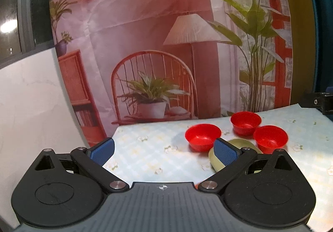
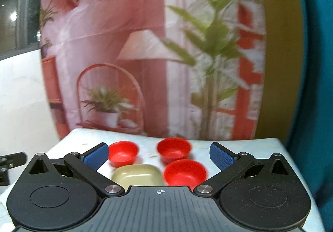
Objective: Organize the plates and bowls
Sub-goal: 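Move the left gripper down to the orange plate's rim, then grasp the orange plate rim with the left gripper and lift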
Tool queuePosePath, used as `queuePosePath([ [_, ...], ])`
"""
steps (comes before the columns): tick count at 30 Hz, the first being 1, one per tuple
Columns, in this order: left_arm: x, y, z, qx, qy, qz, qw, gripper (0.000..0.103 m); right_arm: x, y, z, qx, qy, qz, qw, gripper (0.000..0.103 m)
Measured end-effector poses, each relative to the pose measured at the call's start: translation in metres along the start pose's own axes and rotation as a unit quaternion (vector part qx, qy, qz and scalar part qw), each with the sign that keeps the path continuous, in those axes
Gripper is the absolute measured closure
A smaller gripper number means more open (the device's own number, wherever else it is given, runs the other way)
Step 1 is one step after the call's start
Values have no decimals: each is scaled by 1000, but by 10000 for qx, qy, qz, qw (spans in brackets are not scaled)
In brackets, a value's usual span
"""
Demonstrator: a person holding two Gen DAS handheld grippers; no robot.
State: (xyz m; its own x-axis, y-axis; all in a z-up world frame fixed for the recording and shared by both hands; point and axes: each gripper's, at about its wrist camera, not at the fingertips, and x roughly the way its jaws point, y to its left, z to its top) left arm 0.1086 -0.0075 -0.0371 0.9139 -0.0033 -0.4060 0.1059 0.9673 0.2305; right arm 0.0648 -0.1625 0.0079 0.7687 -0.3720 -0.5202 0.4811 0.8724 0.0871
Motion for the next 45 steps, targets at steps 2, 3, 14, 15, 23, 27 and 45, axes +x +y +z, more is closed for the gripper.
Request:
queuePosePath([
  [2, 11, -1, 1, 87, 85, 36, 9999, 1, 13, 3, 3, -51, 19, 30, 10000, 0],
  [3, 16, -1, 1, 107, 132, 35, 9999, 1, 20, 5, 3, -119, 34, -9, 9999, 0],
  [14, 79, 5, -21, -172, 1052, -234, 9940, 16, 75, 18, -15, -48, 323, 426, 9986, 1],
  [15, 84, 6, -24, -220, 1164, -248, 9926, 16, 80, 19, -17, -68, 369, 526, 9979, 1],
  [23, 109, 29, -65, -1190, 1940, -616, 9718, 20, 111, 35, -36, -202, 789, 914, 9925, 16],
  [27, 120, 30, -82, -1150, 2318, -612, 9640, 38, 129, 46, -44, -356, 1083, 1111, 9872, 37],
  [45, 139, 28, -118, -1721, 3215, -1216, 9232, 78, 163, 69, -105, -675, 2186, 1451, 9626, 72],
])
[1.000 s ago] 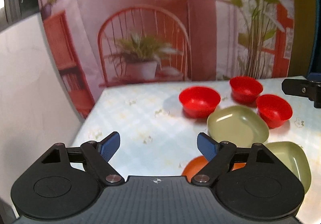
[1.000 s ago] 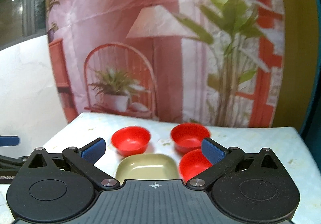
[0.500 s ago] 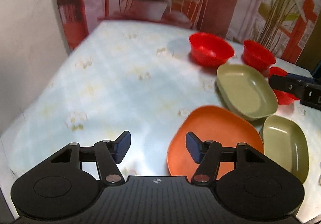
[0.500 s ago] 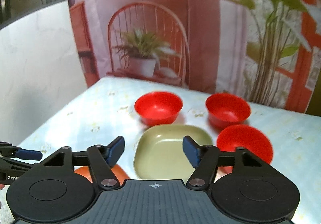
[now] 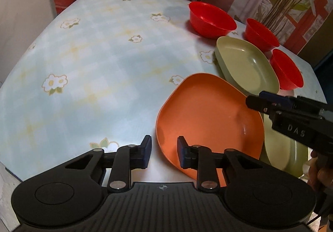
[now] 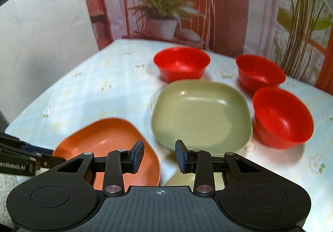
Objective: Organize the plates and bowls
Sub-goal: 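Grasp the orange plate rim with the left gripper and lift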
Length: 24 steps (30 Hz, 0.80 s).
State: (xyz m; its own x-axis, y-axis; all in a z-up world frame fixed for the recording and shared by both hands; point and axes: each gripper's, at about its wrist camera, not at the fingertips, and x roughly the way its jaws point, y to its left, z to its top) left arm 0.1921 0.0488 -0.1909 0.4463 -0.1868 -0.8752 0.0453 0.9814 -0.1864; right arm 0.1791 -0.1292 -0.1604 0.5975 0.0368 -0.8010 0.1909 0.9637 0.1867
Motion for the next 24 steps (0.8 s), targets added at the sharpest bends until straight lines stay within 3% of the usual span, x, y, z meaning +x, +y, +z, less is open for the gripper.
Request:
queuePosePath([
  [8, 5, -4, -6, 29, 221, -15, 9998, 81, 11, 4, -11, -40, 202, 71, 9998, 79],
  [12, 7, -6, -7, 36, 233, -23, 9997, 83, 14, 3, -14, -37, 264, 113, 9996, 90],
  [24, -12, -11, 19, 198, -470, 298, 9983, 89, 3, -4, -11, 212, 240, 296, 9990, 97],
])
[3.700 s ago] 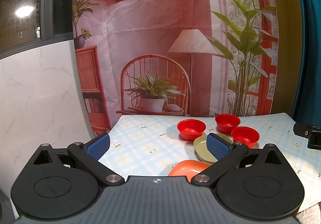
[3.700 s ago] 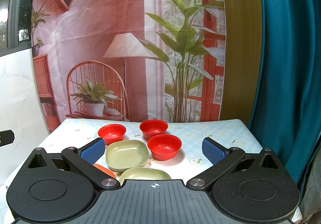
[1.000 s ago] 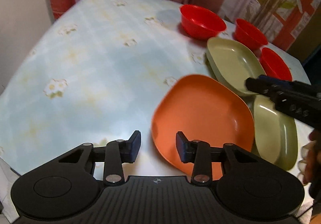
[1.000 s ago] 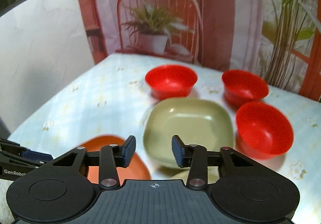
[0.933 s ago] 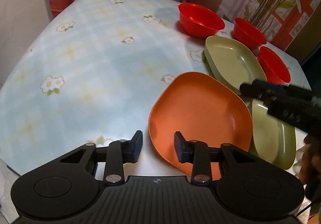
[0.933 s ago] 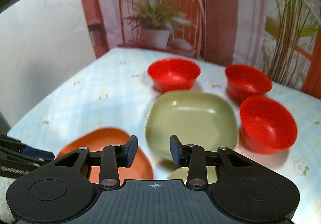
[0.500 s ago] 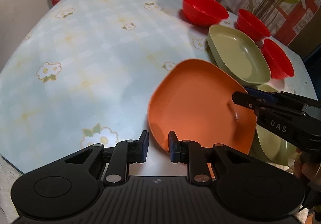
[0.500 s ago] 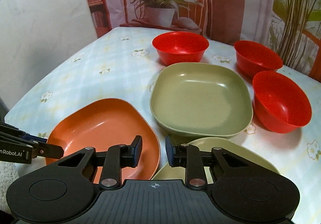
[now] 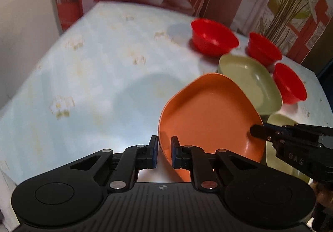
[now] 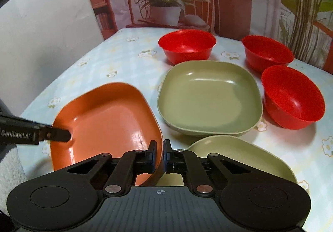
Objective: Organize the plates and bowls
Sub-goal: 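Grasp the orange plate rim with the left gripper and lift, then lower the orange plate onto the green plate and open the left gripper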
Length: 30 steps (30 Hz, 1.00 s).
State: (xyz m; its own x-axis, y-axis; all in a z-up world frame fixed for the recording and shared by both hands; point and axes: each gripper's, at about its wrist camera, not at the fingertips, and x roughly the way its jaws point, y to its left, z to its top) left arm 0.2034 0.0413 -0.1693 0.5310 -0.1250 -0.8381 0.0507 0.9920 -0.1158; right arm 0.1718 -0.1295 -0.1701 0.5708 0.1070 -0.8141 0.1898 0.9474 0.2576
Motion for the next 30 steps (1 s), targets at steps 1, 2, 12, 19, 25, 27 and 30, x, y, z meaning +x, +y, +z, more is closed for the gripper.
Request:
queuePosePath([
  [1, -2, -1, 3, 50, -49, 31, 10000, 89, -2, -1, 1, 38, -44, 29, 10000, 97],
  [2, -3, -2, 8, 67, -84, 53, 9999, 89, -5, -1, 3, 78, -94, 52, 9999, 97],
  [12, -12, -35, 67, 403, -677, -176, 9967, 89, -35, -21, 27, 458, -734, -30, 9962, 97],
  [19, 17, -78, 99, 929, -556, -385, 9934, 89, -41, -60, 34, 823, -934, -385, 9915, 97],
  [25, 49, -94, 102, 1089, -279, -421, 9928, 89, -29, -83, 26, 1098, -801, -610, 9888, 97],
  [27, 56, -95, 102, 1125, -250, -445, 9923, 89, -25, -85, 21, 1129, -744, -656, 9886, 96],
  [30, 66, -98, 103, 1185, -191, -431, 9918, 89, -23, -89, 17, 1177, -698, -648, 9885, 95],
])
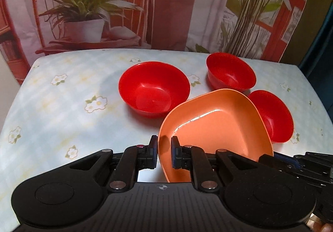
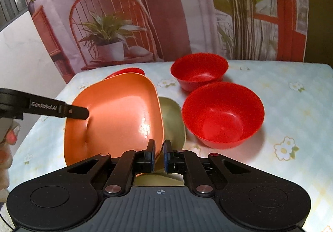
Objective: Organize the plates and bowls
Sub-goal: 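Lower the orange plate onto the green plate and open the left gripper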
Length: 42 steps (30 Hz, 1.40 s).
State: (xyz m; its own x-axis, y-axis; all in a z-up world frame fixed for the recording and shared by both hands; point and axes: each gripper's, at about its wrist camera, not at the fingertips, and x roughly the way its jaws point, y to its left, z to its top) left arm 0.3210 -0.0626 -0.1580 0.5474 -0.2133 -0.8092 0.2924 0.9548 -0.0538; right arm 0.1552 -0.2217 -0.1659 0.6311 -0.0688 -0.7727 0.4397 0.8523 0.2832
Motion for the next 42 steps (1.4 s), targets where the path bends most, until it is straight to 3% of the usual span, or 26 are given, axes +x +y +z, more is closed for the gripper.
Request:
queuePosePath([
  [17, 46, -8, 16, 184, 171, 143, 9996, 89, 21, -8, 6, -52, 102, -207, 9997, 93],
  [38, 53, -1, 12, 180, 305, 213, 9991, 89, 13, -10, 9, -110, 1, -307, 9995, 91],
  [42, 53, -2, 11, 178, 307, 219, 9991, 89, 11, -13, 10, -118, -55, -276, 9995, 96],
])
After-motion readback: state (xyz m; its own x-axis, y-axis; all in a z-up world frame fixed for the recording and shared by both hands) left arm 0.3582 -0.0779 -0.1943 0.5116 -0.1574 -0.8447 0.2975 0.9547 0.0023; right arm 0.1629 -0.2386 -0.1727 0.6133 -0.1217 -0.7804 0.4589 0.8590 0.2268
